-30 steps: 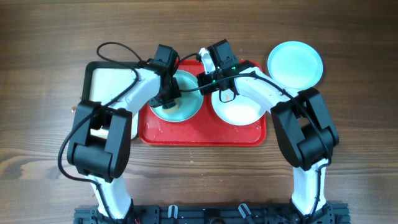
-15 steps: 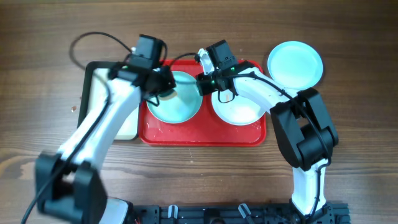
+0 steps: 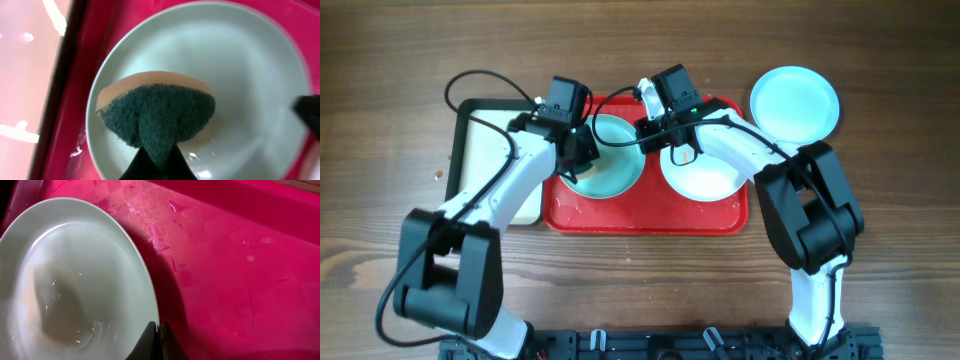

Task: Clean dirty plates on tray and stack at the side
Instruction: 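Keep scrubbing the green plate surface with the left gripper's sponge, then withdraw the left gripper with the sponge back over the black tray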

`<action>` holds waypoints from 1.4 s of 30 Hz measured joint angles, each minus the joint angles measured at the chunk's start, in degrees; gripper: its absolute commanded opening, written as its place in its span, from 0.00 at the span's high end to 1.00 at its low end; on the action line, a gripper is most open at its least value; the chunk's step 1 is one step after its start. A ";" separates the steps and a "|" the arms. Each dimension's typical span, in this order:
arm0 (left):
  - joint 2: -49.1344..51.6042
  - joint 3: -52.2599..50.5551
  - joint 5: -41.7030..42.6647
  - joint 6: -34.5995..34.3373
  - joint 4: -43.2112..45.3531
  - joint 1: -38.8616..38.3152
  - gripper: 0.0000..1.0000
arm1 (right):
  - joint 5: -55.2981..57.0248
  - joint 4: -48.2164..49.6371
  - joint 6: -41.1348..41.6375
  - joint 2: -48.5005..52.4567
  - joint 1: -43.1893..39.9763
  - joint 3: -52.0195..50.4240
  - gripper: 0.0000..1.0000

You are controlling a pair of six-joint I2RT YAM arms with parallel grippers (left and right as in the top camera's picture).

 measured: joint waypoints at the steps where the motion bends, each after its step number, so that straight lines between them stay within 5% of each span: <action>1: 0.59 -0.90 -0.02 0.00 0.90 0.00 0.96 | 0.00 0.02 0.00 0.00 0.00 -0.02 0.96; 20: 4.61 -5.49 -0.63 -3.06 9.09 -3.34 0.96 | 0.48 0.02 0.00 0.00 -0.28 0.00 0.96; 38: 4.90 -5.09 18.08 -3.80 16.92 -2.73 0.96 | 0.83 0.04 0.00 0.00 -0.46 0.00 0.95; 42: -5.20 -5.07 18.05 -3.63 13.09 1.07 0.96 | 0.24 0.00 0.15 0.00 0.04 0.00 0.80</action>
